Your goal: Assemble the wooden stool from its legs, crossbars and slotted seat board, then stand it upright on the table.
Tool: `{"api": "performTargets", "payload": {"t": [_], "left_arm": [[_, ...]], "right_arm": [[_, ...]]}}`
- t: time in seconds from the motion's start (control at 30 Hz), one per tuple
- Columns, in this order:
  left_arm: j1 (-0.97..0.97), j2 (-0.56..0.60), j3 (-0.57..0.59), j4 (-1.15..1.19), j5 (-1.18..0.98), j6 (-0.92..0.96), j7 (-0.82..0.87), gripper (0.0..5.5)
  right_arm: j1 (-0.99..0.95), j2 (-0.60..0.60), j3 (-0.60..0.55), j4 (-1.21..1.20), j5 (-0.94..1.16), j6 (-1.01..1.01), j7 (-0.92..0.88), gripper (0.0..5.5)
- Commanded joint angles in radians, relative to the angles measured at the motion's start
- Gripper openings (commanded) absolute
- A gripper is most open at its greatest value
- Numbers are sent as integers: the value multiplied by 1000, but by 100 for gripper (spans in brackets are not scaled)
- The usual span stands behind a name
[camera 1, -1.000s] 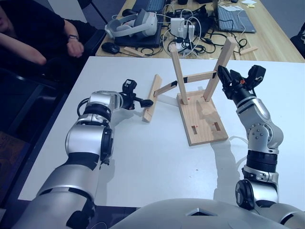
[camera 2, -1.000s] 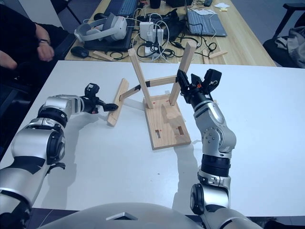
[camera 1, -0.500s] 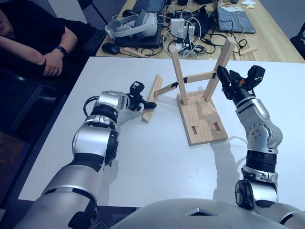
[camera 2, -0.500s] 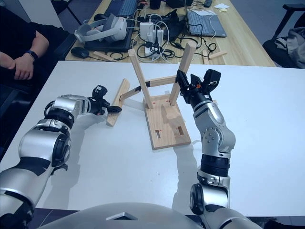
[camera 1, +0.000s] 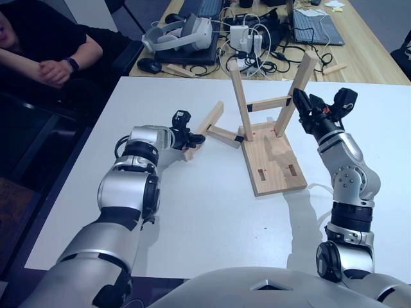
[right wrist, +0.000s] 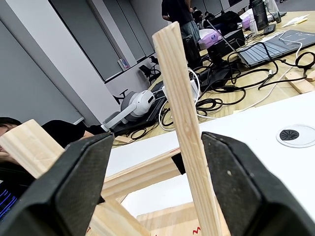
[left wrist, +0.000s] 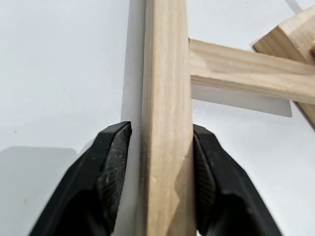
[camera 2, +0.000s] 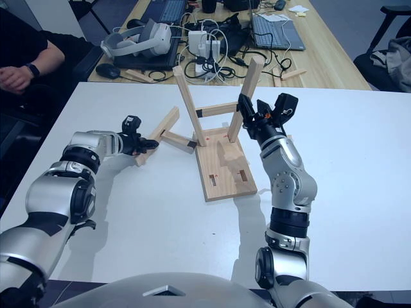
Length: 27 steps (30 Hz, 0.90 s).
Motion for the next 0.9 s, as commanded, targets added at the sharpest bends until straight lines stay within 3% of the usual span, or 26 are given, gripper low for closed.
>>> {"api": "performTargets", "payload": {"t": [0.03,0.47,0.73,0.9], "left_arm": [[36,5,-9,4,13,28,18,118],[19,67,91,-126,-85,127,50,104],[180,66,253,-785,-229,392,232,104],[207,24,376,-1029,-296,319,381,104]], "right_arm": [[5,3,-3,-6,1,0,-11,328],[-8,19,-65,-3,33,-34,-37,328],[-83,-15,-109,-41,63,-43,-55,328],[-233,-82,-203,-2,140,-40,-86,328]]}}
